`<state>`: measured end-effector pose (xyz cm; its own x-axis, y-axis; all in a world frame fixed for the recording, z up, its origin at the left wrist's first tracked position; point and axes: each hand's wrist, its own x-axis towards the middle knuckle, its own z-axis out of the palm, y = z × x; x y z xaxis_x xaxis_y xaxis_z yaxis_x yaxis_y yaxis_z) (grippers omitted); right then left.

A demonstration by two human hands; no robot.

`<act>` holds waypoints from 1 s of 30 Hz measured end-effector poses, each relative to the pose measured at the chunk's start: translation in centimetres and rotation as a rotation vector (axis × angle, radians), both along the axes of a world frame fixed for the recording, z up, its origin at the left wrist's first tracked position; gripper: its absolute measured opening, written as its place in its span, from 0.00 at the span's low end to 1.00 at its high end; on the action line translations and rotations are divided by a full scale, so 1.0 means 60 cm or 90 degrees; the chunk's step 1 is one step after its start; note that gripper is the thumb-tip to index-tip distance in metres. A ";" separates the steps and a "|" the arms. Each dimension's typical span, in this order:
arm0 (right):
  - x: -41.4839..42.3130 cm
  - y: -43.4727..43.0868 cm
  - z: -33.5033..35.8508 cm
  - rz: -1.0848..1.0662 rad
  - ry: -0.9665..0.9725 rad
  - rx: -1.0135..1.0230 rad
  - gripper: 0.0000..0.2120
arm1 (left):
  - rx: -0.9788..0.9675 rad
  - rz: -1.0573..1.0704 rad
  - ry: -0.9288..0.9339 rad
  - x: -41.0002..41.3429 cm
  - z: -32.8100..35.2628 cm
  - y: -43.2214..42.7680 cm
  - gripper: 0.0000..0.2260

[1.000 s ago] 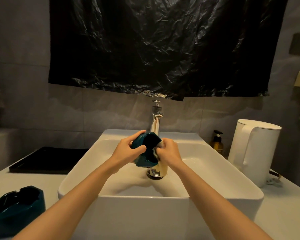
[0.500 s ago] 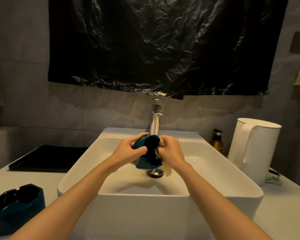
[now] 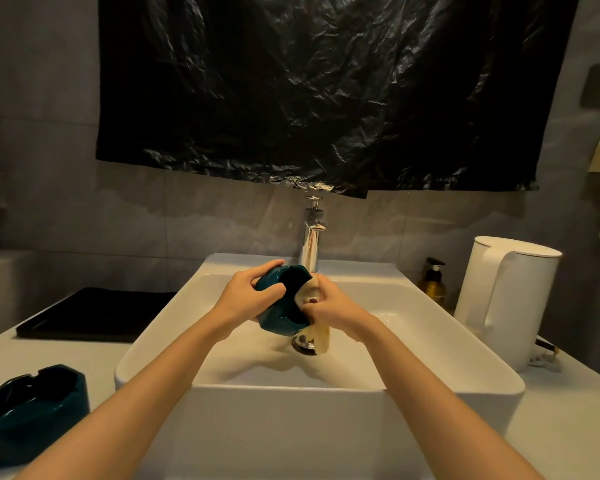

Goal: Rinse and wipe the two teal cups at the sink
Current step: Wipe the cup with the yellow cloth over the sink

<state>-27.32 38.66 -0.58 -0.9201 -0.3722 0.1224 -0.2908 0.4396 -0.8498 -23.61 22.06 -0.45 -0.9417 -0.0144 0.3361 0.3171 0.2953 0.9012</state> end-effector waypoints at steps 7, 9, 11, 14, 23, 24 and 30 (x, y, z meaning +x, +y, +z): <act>-0.018 0.007 -0.016 -0.212 0.192 0.024 0.09 | -0.033 -0.045 0.002 0.003 0.000 0.011 0.23; -0.013 0.009 -0.013 -0.220 0.242 0.075 0.09 | -0.032 -0.045 0.001 0.005 0.002 0.009 0.22; -0.012 0.005 -0.011 -0.177 0.224 0.101 0.11 | -0.026 -0.040 -0.001 0.005 0.002 0.006 0.22; 0.000 -0.004 -0.002 -0.030 0.048 0.002 0.17 | -0.009 -0.019 0.001 0.005 0.002 0.002 0.22; -0.004 -0.002 -0.010 -0.092 0.047 0.067 0.20 | -0.061 -0.034 -0.005 0.009 -0.002 0.009 0.21; -0.004 -0.002 -0.011 -0.110 0.086 0.076 0.17 | -0.063 -0.040 -0.008 0.010 -0.002 0.011 0.20; 0.000 0.003 -0.007 -0.190 0.337 0.315 0.12 | -0.044 -0.055 -0.025 0.012 0.003 0.009 0.16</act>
<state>-27.33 38.84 -1.02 -0.8552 -0.2443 0.4570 -0.4126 0.8546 -0.3153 -22.87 22.62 -0.29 -0.9510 0.0897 0.2960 0.3088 0.3306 0.8919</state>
